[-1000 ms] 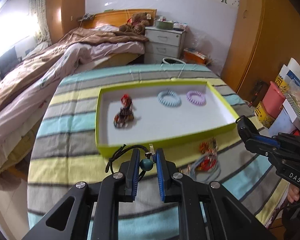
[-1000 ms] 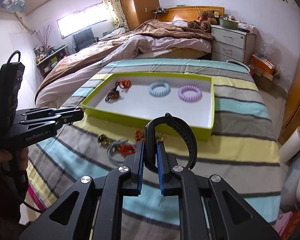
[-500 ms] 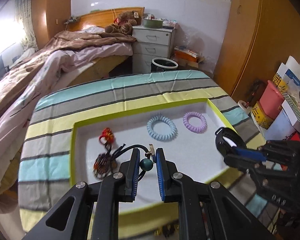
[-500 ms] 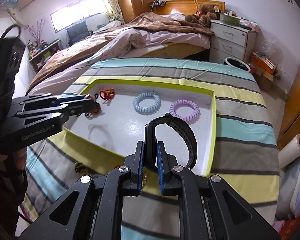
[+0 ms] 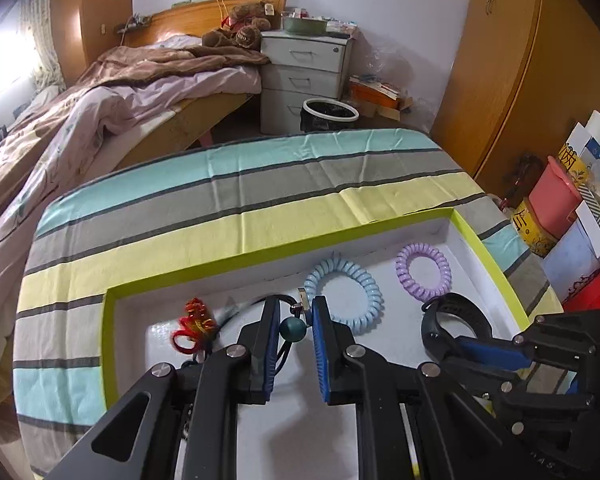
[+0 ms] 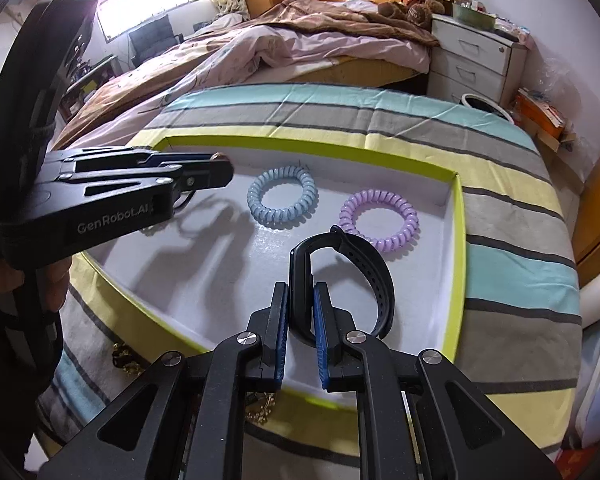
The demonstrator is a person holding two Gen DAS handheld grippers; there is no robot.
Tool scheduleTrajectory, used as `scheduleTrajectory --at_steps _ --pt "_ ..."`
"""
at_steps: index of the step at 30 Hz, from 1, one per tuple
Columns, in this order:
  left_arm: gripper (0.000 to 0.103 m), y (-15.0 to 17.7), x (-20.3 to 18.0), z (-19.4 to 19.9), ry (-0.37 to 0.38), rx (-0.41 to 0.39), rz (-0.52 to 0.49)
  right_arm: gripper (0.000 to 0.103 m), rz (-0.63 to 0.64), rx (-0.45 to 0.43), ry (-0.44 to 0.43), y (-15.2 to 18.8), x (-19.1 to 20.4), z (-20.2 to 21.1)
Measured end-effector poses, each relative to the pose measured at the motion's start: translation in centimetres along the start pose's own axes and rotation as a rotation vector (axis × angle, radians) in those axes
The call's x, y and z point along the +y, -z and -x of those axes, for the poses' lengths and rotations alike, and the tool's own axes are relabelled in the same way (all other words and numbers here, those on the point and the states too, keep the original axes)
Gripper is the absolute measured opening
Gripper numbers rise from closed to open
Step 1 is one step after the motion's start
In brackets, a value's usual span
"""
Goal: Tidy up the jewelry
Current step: 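Carry the watch band into the box while the left tool carries the teal-bead hair tie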
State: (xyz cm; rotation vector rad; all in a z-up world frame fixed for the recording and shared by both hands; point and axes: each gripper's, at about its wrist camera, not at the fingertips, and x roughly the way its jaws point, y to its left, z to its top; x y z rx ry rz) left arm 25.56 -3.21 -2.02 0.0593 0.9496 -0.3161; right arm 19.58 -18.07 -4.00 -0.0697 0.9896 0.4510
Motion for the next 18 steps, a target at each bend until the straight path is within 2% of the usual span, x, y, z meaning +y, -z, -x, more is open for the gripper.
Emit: scheduleTrajectory --at_steps 18 --pt "0.016 0.0 1.1 -2.3 0.0 0.056 0.036 0.013 -0.008 0.03 0.006 -0.6 -0.3 -1.1"
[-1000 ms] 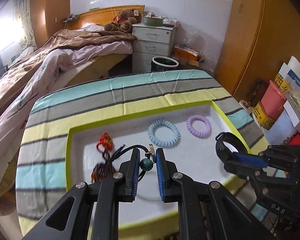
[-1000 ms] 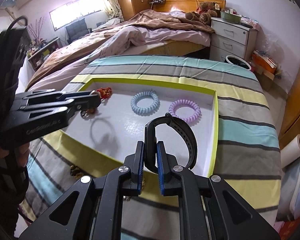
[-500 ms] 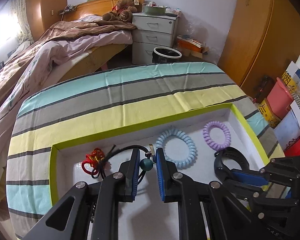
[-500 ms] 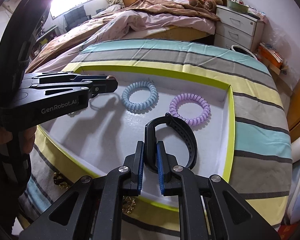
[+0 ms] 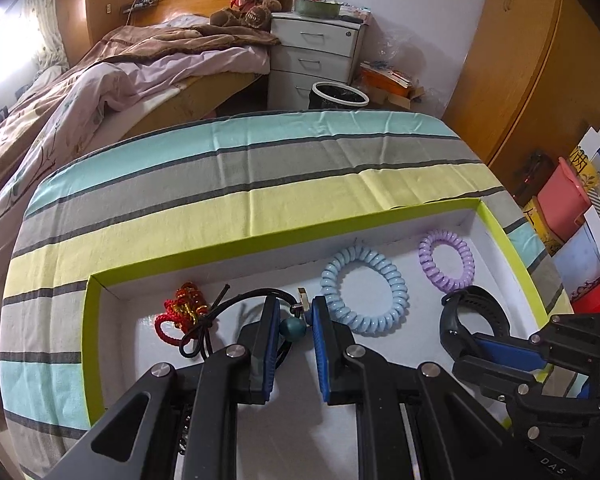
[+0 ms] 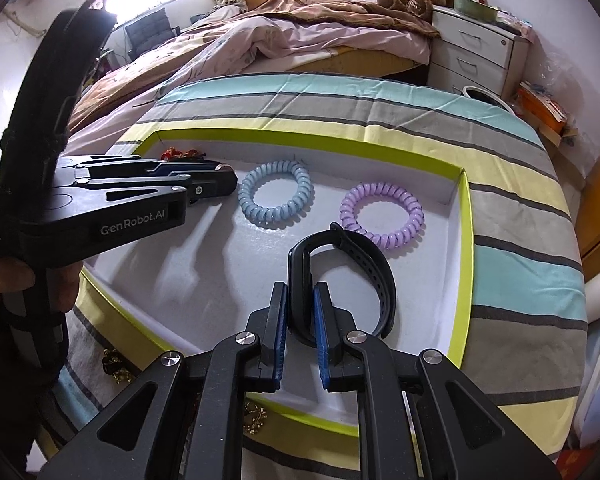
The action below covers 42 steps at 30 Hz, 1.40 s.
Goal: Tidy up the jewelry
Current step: 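Carry the watch band into the box while the left tool carries the teal-bead hair tie, then open both tools to release the watch band and hair tie in the box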
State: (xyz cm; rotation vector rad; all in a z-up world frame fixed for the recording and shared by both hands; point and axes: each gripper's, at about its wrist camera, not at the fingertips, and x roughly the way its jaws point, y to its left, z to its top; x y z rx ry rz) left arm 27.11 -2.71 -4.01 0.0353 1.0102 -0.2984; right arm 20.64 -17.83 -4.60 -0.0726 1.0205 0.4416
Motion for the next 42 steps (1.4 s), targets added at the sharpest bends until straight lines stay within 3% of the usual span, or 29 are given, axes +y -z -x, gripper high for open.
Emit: scheduleTrajectory --at_steps 7,11,18,22,28,32,42 --pt "0.017 -0.1 0.0 0.0 0.005 0.0 -0.004 0.013 -0.004 -0.001 0.002 -0.1 0.0 0.0" --pt "0.03 0.0 0.1 0.1 0.01 0.001 0.001 0.014 -0.005 -0.006 0.007 -0.1 0.0 0.0" --pt "0.035 0.3 -0.1 0.7 0.02 -0.006 0.008 0.022 -0.015 -0.029 0.008 -0.1 0.0 0.5" --pt "0.036 0.6 -0.3 1.6 0.027 -0.022 0.007 0.033 -0.022 -0.046 0.005 0.0 0.0 1.1" --pt "0.039 1.5 -0.4 4.0 0.049 -0.059 0.018 0.034 -0.042 -0.087 -0.011 0.7 0.1 2.8" --pt "0.039 2.5 -0.5 6.1 0.02 -0.087 0.009 0.034 -0.045 -0.11 -0.019 1.4 0.4 3.9" --pt "0.04 6.8 0.4 11.4 0.019 -0.151 0.053 0.034 -0.025 -0.15 -0.088 3.6 1.6 6.0"
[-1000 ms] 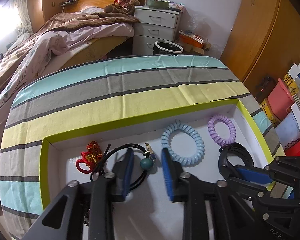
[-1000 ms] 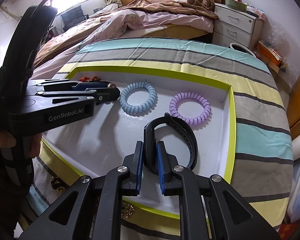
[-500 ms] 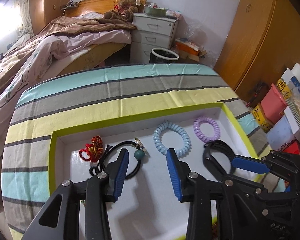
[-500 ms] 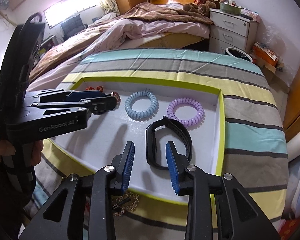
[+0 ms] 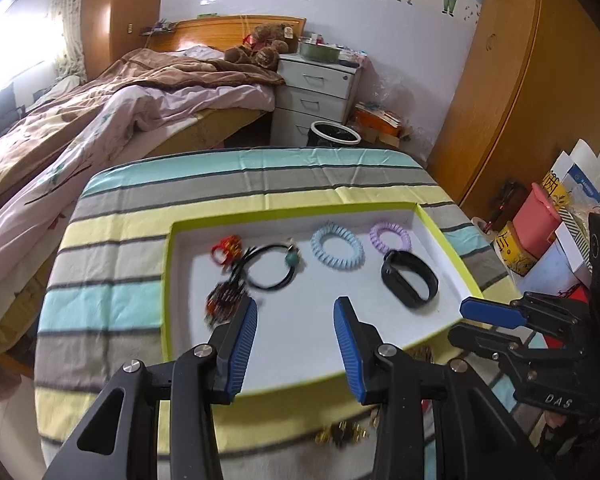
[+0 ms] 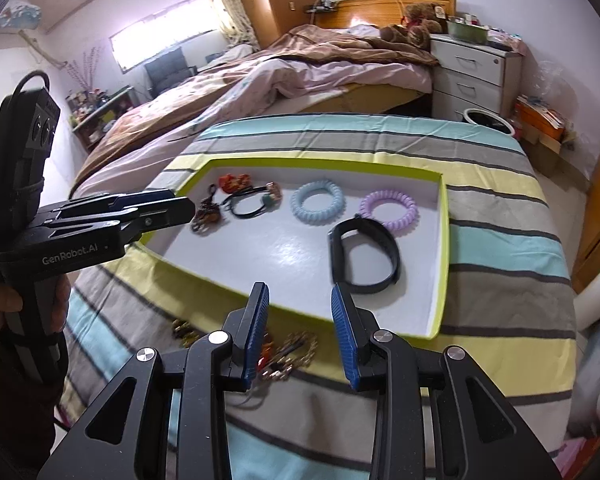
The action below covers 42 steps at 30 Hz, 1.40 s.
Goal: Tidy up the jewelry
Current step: 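Open both tools to release the watch band and hair tie in the box, then move back to the pile and grasp the grey cord hair ties with the right tool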
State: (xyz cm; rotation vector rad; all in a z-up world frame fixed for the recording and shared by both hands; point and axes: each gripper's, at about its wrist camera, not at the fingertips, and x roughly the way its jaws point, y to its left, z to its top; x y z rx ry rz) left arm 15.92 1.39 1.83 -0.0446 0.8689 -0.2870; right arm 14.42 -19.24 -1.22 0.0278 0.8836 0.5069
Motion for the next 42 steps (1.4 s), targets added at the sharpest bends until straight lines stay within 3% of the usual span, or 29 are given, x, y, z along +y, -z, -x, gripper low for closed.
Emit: scheduleTrajectory --at_steps 7,15,19,27,31,39,42 --pt "0.04 2.4 0.9 2.2 -0.016 -0.01 0.028 0.034 0.033 0.005 -0.032 1.5 1.7 0.4" --pt "0.04 5.3 1.1 2.6 0.027 0.017 0.017 0.034 0.042 0.009 -0.045 3.0 2.8 1.0" --pt "0.051 6.4 0.4 1.4 0.076 0.06 0.022 0.034 0.043 0.011 -0.031 3.9 3.0 1.3" --pt "0.051 7.3 -0.5 -1.4 0.071 0.119 0.028 0.034 0.018 0.042 -0.004 5.3 2.3 1.0" --pt "0.051 7.2 -0.5 -1.4 0.048 0.113 0.013 0.034 0.01 0.068 -0.006 5.8 2.1 0.2" --pt "0.05 7.5 -0.6 -1.7 0.071 0.117 0.001 0.034 0.002 0.094 -0.028 5.6 2.5 -1.2" --pt "0.045 7.6 -0.6 -1.6 0.085 0.112 -0.001 0.034 0.004 0.089 -0.043 5.5 2.7 -1.3"
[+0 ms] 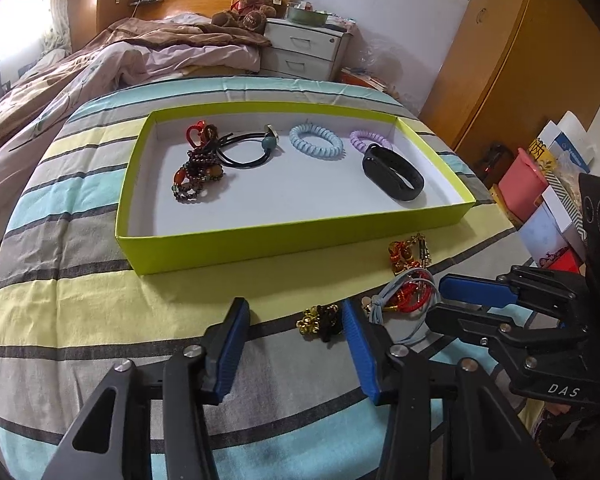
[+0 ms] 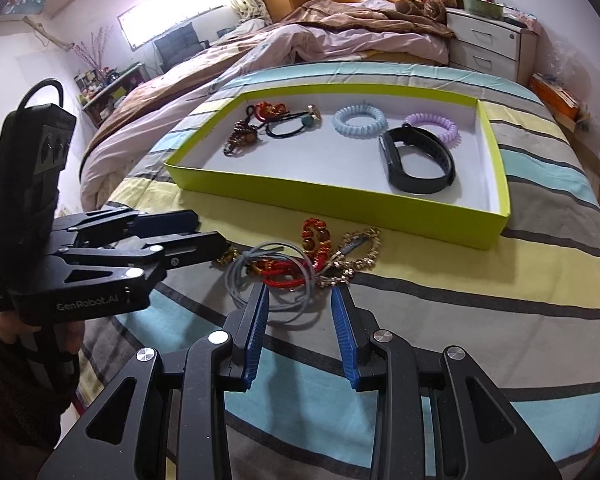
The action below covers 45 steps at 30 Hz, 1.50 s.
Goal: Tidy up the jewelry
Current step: 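Move back to the pile and grasp the grey cord hair ties with the right tool, then grasp the small gold-and-black clip with the left tool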
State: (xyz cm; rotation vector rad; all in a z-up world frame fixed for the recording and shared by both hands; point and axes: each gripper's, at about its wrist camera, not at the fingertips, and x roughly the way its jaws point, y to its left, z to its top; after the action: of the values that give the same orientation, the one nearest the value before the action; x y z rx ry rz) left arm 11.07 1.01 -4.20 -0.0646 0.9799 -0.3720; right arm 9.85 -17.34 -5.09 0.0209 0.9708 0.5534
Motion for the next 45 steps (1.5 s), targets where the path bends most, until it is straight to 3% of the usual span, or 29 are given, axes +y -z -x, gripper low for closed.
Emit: scheduleTrajectory --at_steps 5,14,25,36,45 --pt "0.023 0.1 -0.5 -0.2 0.058 0.011 -0.012 0.031 -0.01 0.011 -0.01 -0.1 -0.1 -0.6" --pt "0.019 0.2 -0.7 0.2 0.059 0.0 -0.013 0.003 -0.014 -0.001 -0.009 0.0 -0.1 -0.3" --pt "0.016 0.5 -0.4 0.8 0.046 -0.01 -0.005 0.002 -0.027 -0.059 -0.032 -0.1 -0.2 1.4" --pt "0.017 0.8 0.0 0.9 0.044 -0.008 0.009 0.002 -0.04 -0.104 -0.131 0.3 0.3 3.6" --pt "0.017 1.0 -0.3 0.7 0.047 0.004 -0.012 0.002 -0.046 -0.143 -0.123 1.0 0.6 5.2"
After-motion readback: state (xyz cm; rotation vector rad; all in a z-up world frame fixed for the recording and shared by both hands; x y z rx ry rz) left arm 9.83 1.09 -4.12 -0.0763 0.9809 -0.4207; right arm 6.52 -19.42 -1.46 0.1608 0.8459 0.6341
